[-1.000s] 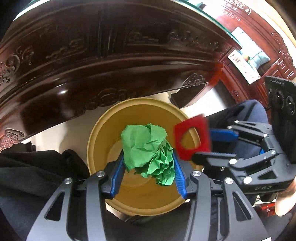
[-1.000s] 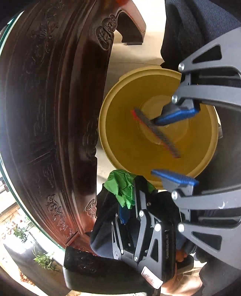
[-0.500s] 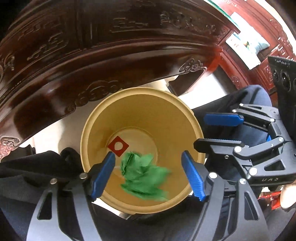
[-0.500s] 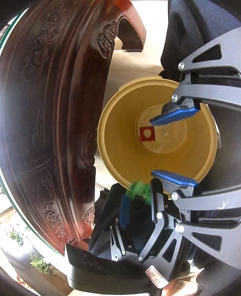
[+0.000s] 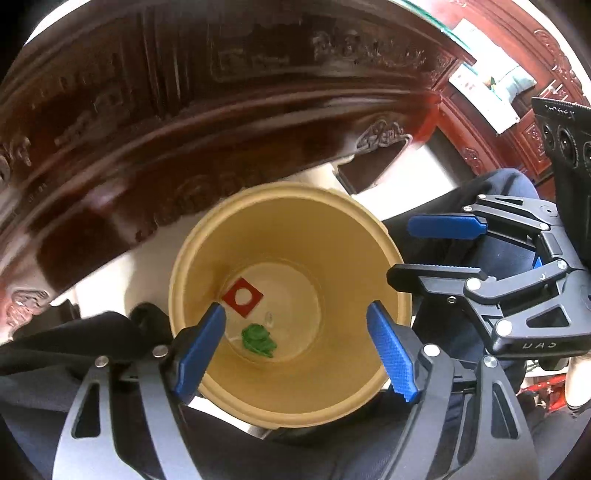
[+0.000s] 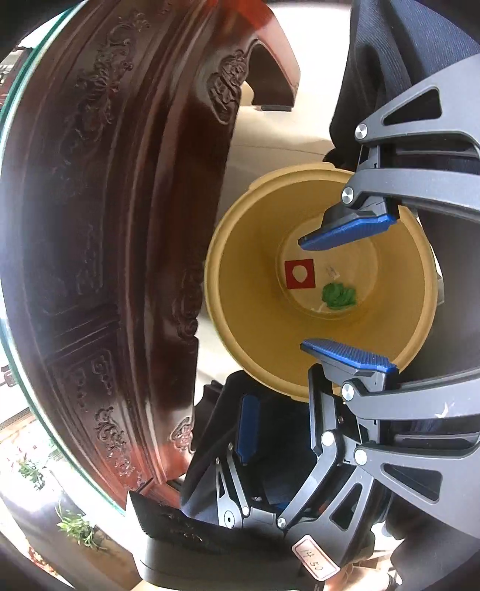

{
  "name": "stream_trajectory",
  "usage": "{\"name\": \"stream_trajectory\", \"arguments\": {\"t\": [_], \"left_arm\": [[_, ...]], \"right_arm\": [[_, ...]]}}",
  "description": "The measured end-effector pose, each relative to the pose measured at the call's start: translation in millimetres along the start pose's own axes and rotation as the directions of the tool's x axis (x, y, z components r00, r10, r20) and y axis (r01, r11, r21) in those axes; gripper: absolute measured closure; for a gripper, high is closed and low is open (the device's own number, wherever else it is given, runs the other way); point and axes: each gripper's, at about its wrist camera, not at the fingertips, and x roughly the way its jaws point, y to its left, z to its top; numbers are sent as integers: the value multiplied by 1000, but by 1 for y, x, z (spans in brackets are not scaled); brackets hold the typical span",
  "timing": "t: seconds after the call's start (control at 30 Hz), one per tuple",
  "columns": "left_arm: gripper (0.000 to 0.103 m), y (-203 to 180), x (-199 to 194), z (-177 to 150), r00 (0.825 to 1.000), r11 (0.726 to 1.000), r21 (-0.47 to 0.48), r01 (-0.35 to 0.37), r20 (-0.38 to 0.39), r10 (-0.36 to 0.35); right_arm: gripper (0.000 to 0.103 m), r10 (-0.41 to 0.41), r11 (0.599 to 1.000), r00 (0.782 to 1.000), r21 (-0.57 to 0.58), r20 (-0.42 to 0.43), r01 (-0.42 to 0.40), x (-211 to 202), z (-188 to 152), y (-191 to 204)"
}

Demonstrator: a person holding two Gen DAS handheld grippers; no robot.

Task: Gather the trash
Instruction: 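Raise both tools back toward the table, then grasp the white foam block with the left tool while the right tool grasps the orange paper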

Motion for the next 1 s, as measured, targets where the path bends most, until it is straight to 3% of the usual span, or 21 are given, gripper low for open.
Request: {"name": "stream_trajectory", "arguments": {"t": [0.13, 0.23, 0.33, 0.4, 0.53, 0.6, 0.73, 1.0], "left_arm": [[25, 5, -33, 16, 992, 998, -2, -55, 113, 55], [23, 12, -68, 35, 966, 994, -29, -102, 235, 106], [19, 19, -100, 55, 925, 988, -67, -137, 348, 152], [9, 25, -123, 73, 880, 980, -102, -170, 432, 197], [4, 36, -151, 109, 791, 953, -176, -246, 531, 302], [4, 47, -157, 128, 764, 941, -218, -260, 549, 339], [4, 74, -157, 168, 742, 917, -296, -268, 543, 393], [4, 112, -142, 222, 741, 886, -386, -257, 510, 437]], "right_arm": [[54, 2, 1000, 994, -23, 106, 1, -27, 18, 0], [54, -3, 999, 975, -40, 221, 12, -56, 40, 0], [50, -8, 997, 938, -64, 348, 32, -89, 72, 1], [42, -17, 996, 906, -77, 423, 55, -107, 93, 3], [26, -23, 994, 838, -80, 545, 80, -135, 126, 6], [16, -32, 993, 800, -72, 600, 94, -145, 139, 7], [15, -21, 995, 757, -62, 653, 82, -150, 157, 3], [15, -28, 998, 774, -28, 633, 59, -124, 182, -16]]}}
